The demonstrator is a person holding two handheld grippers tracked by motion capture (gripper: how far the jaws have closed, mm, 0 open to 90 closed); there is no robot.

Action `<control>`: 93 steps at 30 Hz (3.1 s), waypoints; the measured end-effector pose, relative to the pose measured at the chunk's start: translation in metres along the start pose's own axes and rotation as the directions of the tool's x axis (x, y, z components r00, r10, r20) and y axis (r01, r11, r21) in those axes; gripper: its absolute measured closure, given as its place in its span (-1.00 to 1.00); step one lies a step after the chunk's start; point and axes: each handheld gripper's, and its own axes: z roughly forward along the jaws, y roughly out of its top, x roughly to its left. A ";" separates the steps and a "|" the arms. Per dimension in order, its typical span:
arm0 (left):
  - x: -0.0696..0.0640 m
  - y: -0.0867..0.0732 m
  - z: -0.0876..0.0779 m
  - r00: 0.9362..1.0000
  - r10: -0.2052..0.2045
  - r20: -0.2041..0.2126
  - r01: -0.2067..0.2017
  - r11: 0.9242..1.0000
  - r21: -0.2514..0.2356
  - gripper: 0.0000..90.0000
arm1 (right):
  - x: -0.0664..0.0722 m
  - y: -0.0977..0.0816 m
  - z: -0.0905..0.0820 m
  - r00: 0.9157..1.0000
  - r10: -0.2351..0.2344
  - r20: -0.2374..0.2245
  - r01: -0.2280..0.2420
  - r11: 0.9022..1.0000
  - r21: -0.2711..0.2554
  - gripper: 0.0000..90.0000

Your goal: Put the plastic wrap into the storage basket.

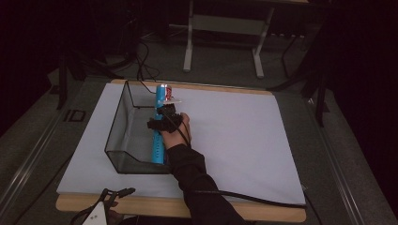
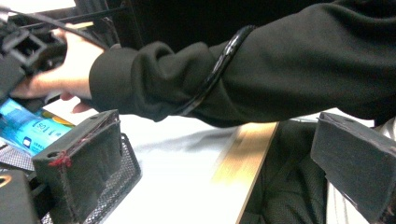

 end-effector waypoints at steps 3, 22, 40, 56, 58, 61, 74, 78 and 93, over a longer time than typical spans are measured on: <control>0.000 0.000 0.000 1.000 -0.001 0.000 0.001 1.000 0.001 -0.94 | -0.002 0.004 -0.011 0.998 -0.035 -0.043 0.034 0.999 -0.018 -0.70; 0.000 0.000 0.003 1.000 -0.002 -0.004 0.002 1.000 0.012 -0.94 | -0.064 -0.007 -0.078 0.988 -0.129 -0.089 0.124 0.990 -0.061 -0.68; -0.001 -0.001 0.004 1.000 0.001 -0.002 -0.001 1.000 0.016 -0.94 | -0.128 -0.044 -0.130 0.993 -0.118 -0.019 0.116 0.989 -0.086 -0.69; -0.001 -0.001 0.005 1.000 0.005 -0.005 -0.005 1.000 0.020 -0.94 | -0.151 -0.092 -0.162 0.988 -0.143 -0.050 0.136 0.983 -0.123 -0.68; -0.001 -0.001 0.005 1.000 0.005 -0.004 -0.005 1.000 0.021 -0.94 | -0.152 -0.099 -0.165 0.986 -0.163 -0.045 0.156 0.980 -0.121 -0.68; -0.001 -0.001 0.005 1.000 0.008 -0.006 -0.008 1.000 0.023 -0.94 | -0.155 -0.109 -0.167 0.984 -0.172 -0.042 0.167 0.981 -0.104 -0.68; -0.001 -0.001 0.005 1.000 0.008 -0.007 -0.008 1.000 0.023 -0.94 | -0.171 -0.139 -0.189 0.989 -0.146 -0.025 0.142 0.984 -0.108 -0.68; -0.001 -0.001 0.005 1.000 0.008 -0.006 -0.008 1.000 0.024 -0.94 | -0.174 -0.148 -0.195 0.990 -0.137 -0.028 0.133 0.985 -0.106 -0.68; -0.002 -0.001 0.005 1.000 0.010 -0.001 -0.010 1.000 0.025 -0.94 | -0.191 -0.175 -0.206 0.995 -0.104 -0.005 0.103 0.993 -0.065 -0.68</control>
